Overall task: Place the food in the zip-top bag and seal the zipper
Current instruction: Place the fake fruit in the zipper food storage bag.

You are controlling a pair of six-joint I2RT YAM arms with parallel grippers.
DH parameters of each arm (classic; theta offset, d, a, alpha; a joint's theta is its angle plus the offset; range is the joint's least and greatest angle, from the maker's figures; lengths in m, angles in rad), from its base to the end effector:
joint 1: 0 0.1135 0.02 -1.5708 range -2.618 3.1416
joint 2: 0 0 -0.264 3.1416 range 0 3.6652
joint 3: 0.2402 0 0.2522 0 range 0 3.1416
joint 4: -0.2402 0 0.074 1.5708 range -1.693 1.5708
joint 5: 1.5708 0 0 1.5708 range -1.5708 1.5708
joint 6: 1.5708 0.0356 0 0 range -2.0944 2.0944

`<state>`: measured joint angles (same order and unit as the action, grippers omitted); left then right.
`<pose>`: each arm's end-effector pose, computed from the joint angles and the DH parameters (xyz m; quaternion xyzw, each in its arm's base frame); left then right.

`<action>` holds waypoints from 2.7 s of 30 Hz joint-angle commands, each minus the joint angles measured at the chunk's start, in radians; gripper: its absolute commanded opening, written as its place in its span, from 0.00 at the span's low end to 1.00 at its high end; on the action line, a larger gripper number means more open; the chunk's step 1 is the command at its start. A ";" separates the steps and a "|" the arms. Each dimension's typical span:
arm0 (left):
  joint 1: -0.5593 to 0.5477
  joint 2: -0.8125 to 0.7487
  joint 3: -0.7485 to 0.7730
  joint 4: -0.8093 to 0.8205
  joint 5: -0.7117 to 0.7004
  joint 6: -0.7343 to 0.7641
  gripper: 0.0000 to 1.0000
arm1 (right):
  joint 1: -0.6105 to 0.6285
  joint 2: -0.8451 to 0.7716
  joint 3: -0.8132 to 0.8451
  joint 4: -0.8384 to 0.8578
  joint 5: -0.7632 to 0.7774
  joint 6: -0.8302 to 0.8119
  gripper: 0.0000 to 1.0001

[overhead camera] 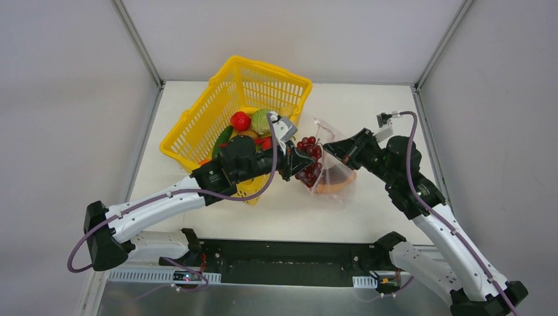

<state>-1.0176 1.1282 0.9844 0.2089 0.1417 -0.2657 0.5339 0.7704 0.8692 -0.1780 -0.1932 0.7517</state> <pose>0.1360 -0.2298 0.3834 0.2985 0.6154 -0.4744 0.5542 0.1489 0.0960 0.3726 0.0144 0.7339 0.4616 0.4981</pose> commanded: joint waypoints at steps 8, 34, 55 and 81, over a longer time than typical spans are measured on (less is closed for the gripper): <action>-0.012 0.139 0.184 -0.150 -0.008 0.095 0.00 | -0.006 -0.015 0.028 0.124 -0.129 -0.019 0.00; -0.069 0.165 0.186 -0.204 0.095 0.106 0.00 | -0.015 0.027 0.038 0.098 -0.059 -0.077 0.00; -0.069 0.283 0.299 -0.129 -0.153 0.091 0.18 | -0.015 -0.012 0.059 0.028 -0.180 -0.140 0.00; -0.069 0.075 0.187 -0.274 -0.308 -0.066 0.69 | -0.040 -0.101 -0.054 0.163 0.025 0.036 0.00</action>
<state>-1.0805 1.2343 1.1645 0.0032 -0.0689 -0.2287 0.5034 0.6998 0.7841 -0.1341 -0.1612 0.7815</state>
